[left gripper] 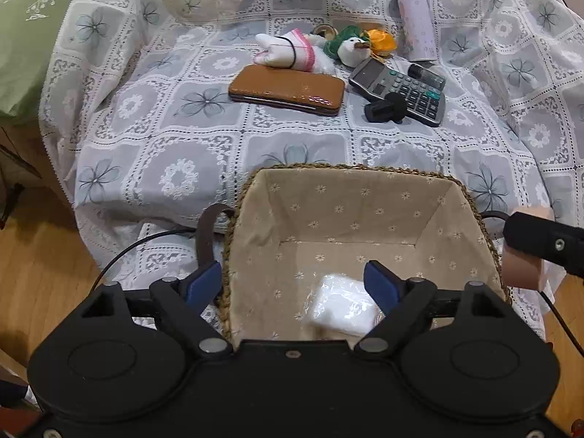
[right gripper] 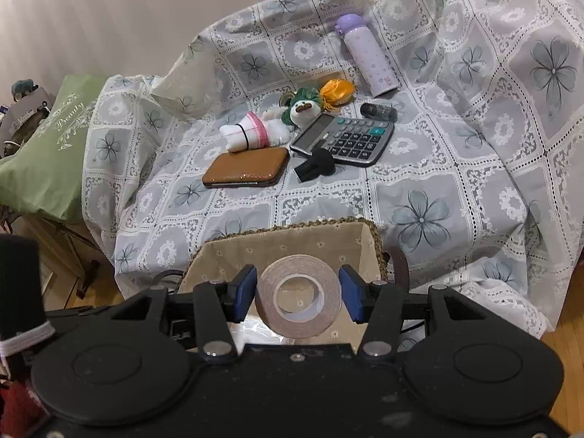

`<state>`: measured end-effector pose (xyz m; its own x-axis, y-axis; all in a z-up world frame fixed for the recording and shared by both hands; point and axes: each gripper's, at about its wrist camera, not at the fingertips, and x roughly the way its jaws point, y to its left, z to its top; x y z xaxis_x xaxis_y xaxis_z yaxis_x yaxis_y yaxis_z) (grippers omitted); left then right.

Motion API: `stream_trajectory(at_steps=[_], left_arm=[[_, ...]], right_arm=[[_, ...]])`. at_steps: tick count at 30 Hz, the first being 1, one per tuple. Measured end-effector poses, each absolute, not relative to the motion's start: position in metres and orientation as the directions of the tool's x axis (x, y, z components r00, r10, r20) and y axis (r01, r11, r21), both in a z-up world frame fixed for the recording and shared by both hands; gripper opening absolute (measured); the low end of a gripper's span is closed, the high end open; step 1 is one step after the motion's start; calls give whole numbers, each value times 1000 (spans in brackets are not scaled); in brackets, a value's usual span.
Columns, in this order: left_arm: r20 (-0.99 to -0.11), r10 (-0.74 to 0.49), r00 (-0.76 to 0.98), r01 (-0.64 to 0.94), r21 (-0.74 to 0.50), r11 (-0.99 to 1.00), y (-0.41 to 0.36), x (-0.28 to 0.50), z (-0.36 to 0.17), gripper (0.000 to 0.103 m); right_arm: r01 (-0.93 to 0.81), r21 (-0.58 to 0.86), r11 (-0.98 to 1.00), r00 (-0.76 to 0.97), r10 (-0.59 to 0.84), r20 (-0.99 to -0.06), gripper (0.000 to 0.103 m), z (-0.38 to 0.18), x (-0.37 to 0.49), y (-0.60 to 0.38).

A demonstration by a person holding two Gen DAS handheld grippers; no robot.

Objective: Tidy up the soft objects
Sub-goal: 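Carry both items to the basket and open the left tool to drop the packet, then lower the tape roll into the basket and open the right tool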

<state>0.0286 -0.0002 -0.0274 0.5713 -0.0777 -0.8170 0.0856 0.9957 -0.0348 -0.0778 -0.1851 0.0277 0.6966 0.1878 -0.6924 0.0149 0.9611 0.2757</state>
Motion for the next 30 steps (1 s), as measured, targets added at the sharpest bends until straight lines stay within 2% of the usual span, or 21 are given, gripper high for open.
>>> stream_trajectory(at_steps=[11, 18, 30], left_arm=[[-844, -41, 534, 56, -13, 998, 4, 20, -36, 86], [-854, -47, 518, 46, -27, 999, 9, 19, -38, 87], [-863, -48, 503, 47, -28, 999, 10, 20, -39, 86]], right_arm=[[74, 233, 970, 634, 135, -761, 49, 18, -73, -188], [84, 247, 965, 577, 155, -802, 49, 8, -67, -188], [95, 240, 966, 571, 145, -808, 52, 6, -63, -187]])
